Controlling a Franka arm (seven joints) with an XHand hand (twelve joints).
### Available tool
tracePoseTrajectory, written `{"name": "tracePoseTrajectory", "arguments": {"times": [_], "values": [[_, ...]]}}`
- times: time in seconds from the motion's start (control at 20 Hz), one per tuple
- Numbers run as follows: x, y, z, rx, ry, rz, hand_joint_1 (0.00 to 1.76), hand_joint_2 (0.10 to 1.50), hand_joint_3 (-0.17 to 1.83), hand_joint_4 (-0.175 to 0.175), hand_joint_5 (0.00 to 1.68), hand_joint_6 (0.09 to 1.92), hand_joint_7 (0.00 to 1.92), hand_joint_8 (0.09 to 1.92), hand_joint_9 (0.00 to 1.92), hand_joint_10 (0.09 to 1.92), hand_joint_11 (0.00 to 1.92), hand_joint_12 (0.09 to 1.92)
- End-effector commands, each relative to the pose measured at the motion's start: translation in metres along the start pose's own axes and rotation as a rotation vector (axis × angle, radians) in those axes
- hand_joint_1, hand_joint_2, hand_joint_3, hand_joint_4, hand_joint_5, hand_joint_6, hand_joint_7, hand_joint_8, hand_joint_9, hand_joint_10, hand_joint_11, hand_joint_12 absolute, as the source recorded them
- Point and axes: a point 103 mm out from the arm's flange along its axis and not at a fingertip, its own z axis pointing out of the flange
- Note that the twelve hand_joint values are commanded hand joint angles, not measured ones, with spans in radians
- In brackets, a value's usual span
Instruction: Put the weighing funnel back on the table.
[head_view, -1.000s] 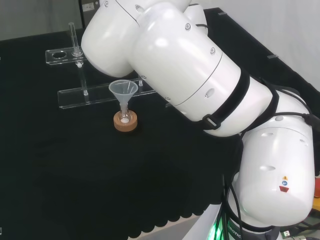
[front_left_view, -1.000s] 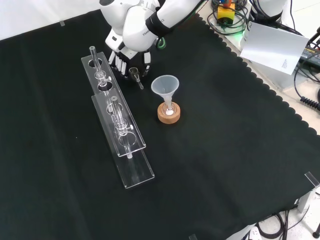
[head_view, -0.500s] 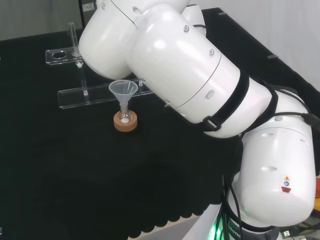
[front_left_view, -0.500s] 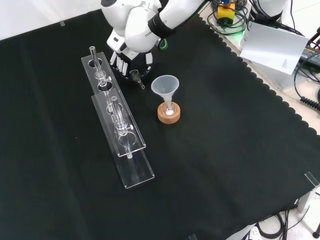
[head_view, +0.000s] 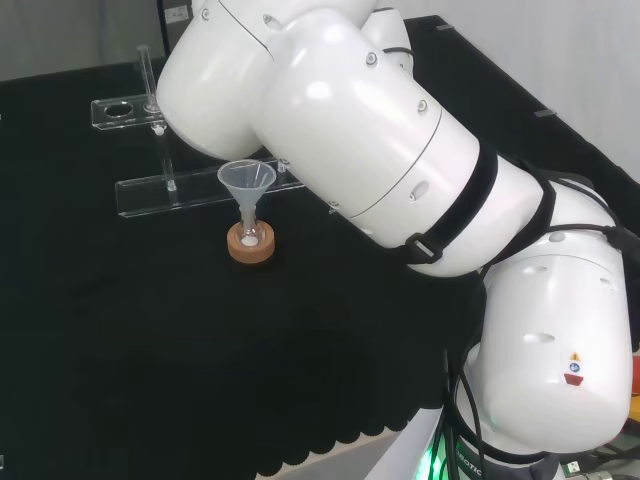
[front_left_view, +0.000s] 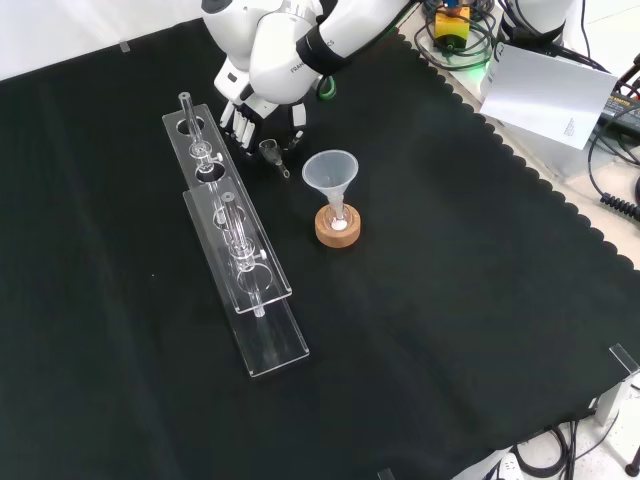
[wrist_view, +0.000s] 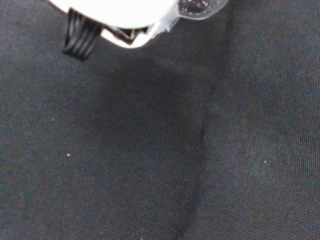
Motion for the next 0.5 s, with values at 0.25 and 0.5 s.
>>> {"name": "tracePoseTrajectory", "arguments": {"times": [0.25, 0.5], "values": [[-0.014, -0.026, -0.035, -0.041, 0.003, 0.025, 0.96, 0.56, 0.74, -0.023, 0.47, 0.80, 0.63, 0.79, 0.77, 0.60, 0.36, 1.32], [-0.016, -0.047, -0.054, -0.070, -0.001, 0.028, 0.95, 0.56, 0.73, -0.024, 0.47, 0.76, 0.62, 0.79, 0.76, 0.61, 0.35, 1.32]]}}
